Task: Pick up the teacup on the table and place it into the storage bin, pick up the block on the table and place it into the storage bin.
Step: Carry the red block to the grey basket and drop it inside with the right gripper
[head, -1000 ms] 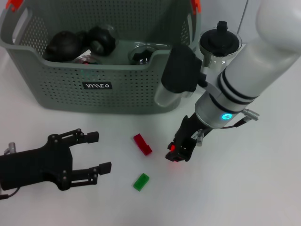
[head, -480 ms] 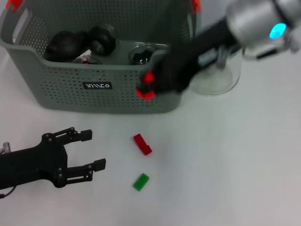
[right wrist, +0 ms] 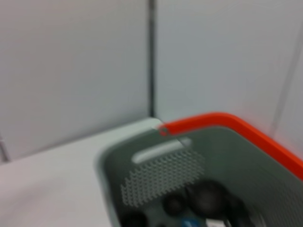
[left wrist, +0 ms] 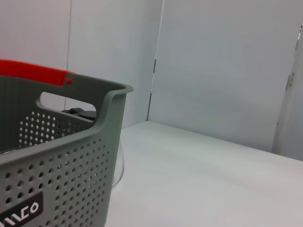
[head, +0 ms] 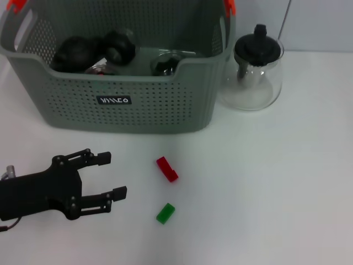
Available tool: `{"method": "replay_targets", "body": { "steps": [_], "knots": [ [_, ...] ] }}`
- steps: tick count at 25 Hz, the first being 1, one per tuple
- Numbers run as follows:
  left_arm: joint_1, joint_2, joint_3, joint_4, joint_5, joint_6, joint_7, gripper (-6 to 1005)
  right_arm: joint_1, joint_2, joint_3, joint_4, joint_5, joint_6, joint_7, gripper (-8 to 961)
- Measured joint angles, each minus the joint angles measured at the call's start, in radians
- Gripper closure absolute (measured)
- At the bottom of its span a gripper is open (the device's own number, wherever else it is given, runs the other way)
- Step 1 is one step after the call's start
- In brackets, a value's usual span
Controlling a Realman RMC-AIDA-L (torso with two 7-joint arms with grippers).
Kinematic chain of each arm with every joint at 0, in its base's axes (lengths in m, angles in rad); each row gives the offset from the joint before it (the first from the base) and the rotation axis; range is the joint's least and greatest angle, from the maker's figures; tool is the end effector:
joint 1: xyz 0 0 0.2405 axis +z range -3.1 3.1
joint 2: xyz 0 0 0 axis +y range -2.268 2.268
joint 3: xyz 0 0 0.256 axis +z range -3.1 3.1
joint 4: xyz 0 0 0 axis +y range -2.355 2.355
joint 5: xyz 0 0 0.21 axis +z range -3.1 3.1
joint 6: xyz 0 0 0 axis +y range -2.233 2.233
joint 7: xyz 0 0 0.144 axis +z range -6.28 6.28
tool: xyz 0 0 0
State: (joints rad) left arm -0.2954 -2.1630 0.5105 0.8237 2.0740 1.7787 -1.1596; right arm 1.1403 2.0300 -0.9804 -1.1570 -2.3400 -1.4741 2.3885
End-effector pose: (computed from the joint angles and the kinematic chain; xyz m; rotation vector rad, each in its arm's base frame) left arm -0.3043 0.2491 0.0137 -2.6520 -0.5010 -0.7469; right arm -0.0118 0.4399 0.0523 -2.7387 0.4733 0.2268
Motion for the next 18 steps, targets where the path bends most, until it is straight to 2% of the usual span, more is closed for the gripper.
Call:
{"method": "replay_targets", "body": {
  "steps": [4,7,13,18],
  "knots": [
    [-0.002,0.000,0.000,-0.001,0.000,0.002,0.000,171,0.061,-0.016,-0.005,0.215,-0.056,0.129,-0.048,740],
    [-0.003,0.000,0.000,-0.001,0.000,0.005,0.000,171,0.086,-0.020,-0.012,0.339,-0.062,0.224,-0.090,740],
    [-0.009,0.000,0.000,-0.002,0.000,0.008,-0.001,171,0.101,-0.003,-0.067,0.491,-0.063,0.368,-0.141,741],
    [-0.016,0.000,0.003,-0.011,0.000,0.008,-0.002,171,0.095,0.016,-0.137,0.530,-0.063,0.458,-0.142,741]
  ]
}}
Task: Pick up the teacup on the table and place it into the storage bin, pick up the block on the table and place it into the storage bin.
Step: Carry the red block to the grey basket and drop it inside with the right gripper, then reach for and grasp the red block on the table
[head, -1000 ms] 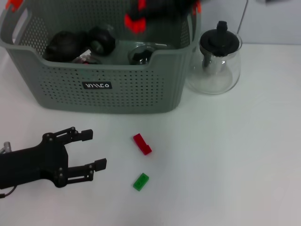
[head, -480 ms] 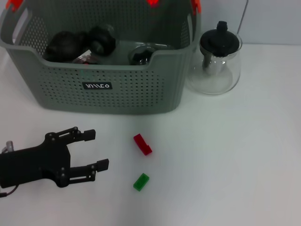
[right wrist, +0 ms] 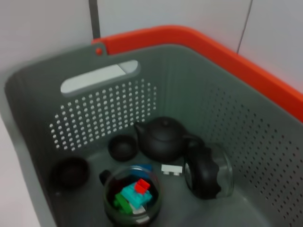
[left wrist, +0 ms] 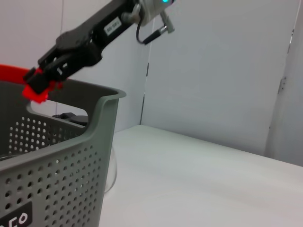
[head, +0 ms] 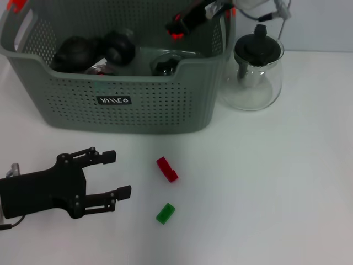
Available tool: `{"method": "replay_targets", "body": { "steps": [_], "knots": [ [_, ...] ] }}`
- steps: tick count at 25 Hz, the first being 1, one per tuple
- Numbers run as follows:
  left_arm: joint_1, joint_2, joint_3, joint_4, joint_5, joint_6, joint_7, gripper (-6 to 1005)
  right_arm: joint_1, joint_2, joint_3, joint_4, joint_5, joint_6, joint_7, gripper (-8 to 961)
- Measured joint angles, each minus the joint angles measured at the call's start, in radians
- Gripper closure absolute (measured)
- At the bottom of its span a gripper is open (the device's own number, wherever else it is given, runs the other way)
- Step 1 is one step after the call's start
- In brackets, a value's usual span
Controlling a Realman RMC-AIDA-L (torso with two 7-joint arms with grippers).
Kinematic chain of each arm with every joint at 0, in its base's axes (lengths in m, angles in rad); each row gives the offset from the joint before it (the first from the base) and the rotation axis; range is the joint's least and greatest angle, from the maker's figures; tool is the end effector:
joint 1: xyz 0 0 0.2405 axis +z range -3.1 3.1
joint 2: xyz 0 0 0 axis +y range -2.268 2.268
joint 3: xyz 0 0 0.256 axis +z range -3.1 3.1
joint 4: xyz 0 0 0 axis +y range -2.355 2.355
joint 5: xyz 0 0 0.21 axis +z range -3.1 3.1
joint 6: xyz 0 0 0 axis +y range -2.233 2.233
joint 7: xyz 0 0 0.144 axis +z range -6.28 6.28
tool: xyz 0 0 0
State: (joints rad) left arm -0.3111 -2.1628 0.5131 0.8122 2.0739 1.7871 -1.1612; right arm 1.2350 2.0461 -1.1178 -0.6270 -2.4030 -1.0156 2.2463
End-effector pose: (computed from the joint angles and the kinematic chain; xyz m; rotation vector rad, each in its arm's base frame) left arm -0.2995 0.2520 0.0115 -2.6682 -0.4902 -0.7690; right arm 0.0392 0.4796 -0.0360 -2.6405 0.5059 0.0101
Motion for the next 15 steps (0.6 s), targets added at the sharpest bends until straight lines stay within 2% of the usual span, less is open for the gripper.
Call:
{"method": "replay_targets", "body": {
  "steps": [6,13,14,15],
  "knots": [
    [-0.001,0.002,0.001,-0.001,0.000,0.000,-0.001,171,-0.008,0.003,-0.022,-0.004,-0.001,0.006,0.008,738],
    [0.004,0.002,0.001,-0.001,0.000,0.007,-0.001,171,-0.045,0.012,-0.022,-0.091,-0.001,-0.015,0.008,583],
    [0.004,0.001,0.001,-0.001,0.000,0.008,-0.001,171,-0.055,0.016,-0.020,-0.123,0.001,-0.023,0.008,561],
    [0.004,0.002,0.001,-0.001,0.000,0.010,-0.002,171,-0.087,0.029,-0.014,-0.210,0.014,-0.056,0.004,539]
  ]
}}
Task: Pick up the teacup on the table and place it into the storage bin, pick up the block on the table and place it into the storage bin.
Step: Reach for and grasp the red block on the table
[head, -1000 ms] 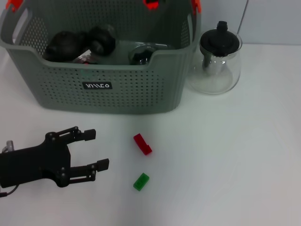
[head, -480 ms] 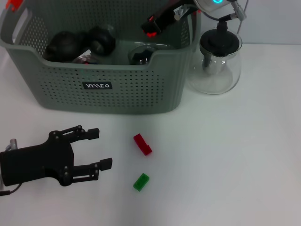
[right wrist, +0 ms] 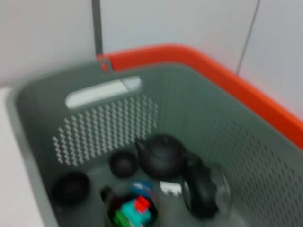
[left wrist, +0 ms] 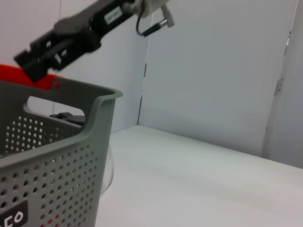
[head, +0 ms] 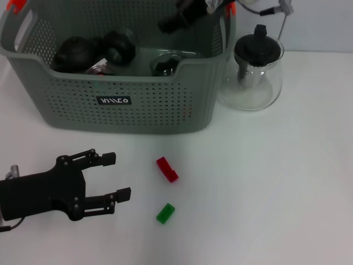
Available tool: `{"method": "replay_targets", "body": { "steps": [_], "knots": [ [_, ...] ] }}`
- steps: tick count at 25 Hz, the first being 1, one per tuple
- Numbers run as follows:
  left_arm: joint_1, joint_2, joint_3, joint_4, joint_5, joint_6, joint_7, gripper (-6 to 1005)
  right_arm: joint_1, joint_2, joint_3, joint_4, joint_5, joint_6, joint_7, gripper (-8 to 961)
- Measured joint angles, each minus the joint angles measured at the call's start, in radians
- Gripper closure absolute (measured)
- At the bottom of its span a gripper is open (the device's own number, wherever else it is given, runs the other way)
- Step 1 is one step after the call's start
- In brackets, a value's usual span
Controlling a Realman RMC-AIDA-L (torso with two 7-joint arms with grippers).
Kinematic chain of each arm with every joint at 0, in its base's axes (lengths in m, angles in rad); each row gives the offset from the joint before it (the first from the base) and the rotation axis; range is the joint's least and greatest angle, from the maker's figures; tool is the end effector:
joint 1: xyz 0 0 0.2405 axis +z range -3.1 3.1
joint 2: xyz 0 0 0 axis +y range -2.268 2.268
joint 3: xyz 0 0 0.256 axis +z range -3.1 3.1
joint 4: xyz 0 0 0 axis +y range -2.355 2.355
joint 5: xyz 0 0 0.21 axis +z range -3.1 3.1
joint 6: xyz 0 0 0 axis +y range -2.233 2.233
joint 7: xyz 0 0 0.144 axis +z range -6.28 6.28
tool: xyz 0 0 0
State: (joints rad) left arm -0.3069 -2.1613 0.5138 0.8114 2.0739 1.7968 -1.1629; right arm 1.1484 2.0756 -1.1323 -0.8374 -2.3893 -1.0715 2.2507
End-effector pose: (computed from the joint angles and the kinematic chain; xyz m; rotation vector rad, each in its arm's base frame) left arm -0.2999 0.2498 0.0119 -2.6732 -0.4947 -0.7759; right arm 0.0266 0.4700 -0.0212 -2.6342 0.4224 0.1025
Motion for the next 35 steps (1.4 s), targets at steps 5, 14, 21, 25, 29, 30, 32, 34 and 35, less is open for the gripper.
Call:
{"method": "replay_targets", "body": {
  "steps": [5,14,21,25,29,30,32,34,35],
  "knots": [
    [0.000,0.000,0.000,0.000,0.000,0.001,-0.002,171,-0.121,0.022,-0.010,-0.264,0.127,-0.120,-0.032,297],
    [0.002,0.001,-0.004,0.002,0.006,0.001,0.000,172,-0.329,-0.007,0.006,-0.448,0.491,-0.543,-0.175,148],
    [-0.005,0.008,-0.009,0.010,0.057,0.001,0.001,172,-0.379,0.020,-0.041,-0.397,0.282,-0.706,-0.126,154],
    [-0.012,0.010,-0.009,0.012,0.066,0.001,0.001,172,-0.365,0.021,-0.114,-0.333,0.207,-0.650,-0.047,154],
    [-0.018,0.012,-0.009,0.012,0.066,0.001,0.002,172,-0.325,0.023,-0.234,-0.235,0.184,-0.500,0.057,155],
    [-0.019,0.012,-0.009,0.012,0.066,0.001,0.002,172,-0.309,0.023,-0.271,-0.206,0.183,-0.455,0.081,155],
    [-0.019,0.013,-0.009,0.012,0.066,0.001,0.002,172,-0.276,0.024,-0.340,-0.141,0.182,-0.374,0.117,154],
    [-0.020,0.014,-0.009,0.012,0.066,-0.001,0.002,172,-0.240,0.027,-0.408,-0.078,0.181,-0.288,0.151,154],
    [-0.020,0.014,-0.009,0.012,0.066,-0.001,0.002,172,-0.227,0.028,-0.433,-0.056,0.180,-0.253,0.165,154]
  ]
}}
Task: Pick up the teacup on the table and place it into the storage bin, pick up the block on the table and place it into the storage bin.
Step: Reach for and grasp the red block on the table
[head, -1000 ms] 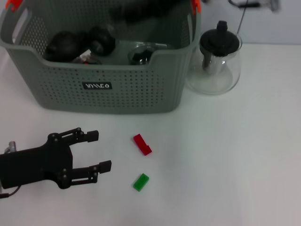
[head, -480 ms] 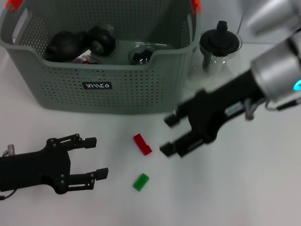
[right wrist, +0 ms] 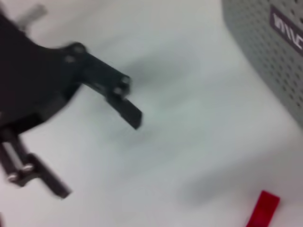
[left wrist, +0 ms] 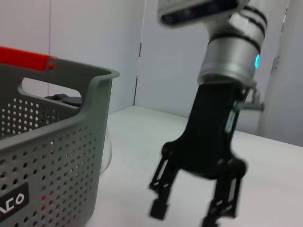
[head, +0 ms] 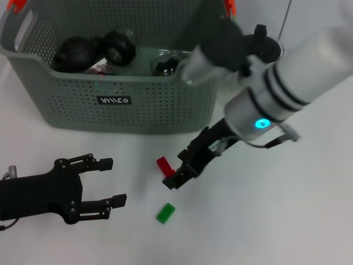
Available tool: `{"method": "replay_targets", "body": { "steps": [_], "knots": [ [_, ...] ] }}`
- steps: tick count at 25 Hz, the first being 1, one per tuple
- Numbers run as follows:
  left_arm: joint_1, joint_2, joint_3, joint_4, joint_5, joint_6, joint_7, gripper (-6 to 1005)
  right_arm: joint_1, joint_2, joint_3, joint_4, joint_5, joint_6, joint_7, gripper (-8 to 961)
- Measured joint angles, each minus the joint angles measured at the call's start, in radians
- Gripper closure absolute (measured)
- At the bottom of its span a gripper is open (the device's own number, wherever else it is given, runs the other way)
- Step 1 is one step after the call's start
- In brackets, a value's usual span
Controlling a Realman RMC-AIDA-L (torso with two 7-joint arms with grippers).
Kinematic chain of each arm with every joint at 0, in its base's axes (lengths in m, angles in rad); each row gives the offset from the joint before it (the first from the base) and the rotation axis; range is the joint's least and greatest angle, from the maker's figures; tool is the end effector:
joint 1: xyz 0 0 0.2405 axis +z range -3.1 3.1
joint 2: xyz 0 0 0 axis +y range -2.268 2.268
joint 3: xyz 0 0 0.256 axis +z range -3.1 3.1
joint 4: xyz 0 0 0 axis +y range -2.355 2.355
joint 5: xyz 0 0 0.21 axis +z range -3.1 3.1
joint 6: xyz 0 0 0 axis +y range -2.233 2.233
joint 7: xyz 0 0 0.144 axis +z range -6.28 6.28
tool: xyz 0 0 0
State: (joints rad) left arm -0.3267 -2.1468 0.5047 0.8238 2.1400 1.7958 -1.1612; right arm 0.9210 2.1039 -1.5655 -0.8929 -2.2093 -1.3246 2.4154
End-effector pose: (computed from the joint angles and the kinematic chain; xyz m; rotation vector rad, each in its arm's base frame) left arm -0.3042 0.2527 0.0151 -2.7215 -0.4811 -0.6897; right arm 0.1021 0.3646 -0.0966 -2.9937 0.7234 -0.3173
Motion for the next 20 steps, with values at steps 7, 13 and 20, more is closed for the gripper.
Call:
{"method": "replay_targets", "body": {
  "steps": [7,13,20],
  "knots": [
    [0.000,0.001,0.000,0.000,0.000,0.001,0.000,172,0.064,0.008,-0.153,0.125,0.009,0.235,0.077,155],
    [-0.001,0.001,0.000,-0.002,-0.008,0.000,0.000,172,0.072,0.014,-0.239,0.168,0.056,0.334,0.079,154],
    [-0.006,0.001,0.000,-0.005,-0.009,-0.003,0.000,172,0.072,0.017,-0.323,0.222,0.109,0.454,0.070,155]
  ]
}}
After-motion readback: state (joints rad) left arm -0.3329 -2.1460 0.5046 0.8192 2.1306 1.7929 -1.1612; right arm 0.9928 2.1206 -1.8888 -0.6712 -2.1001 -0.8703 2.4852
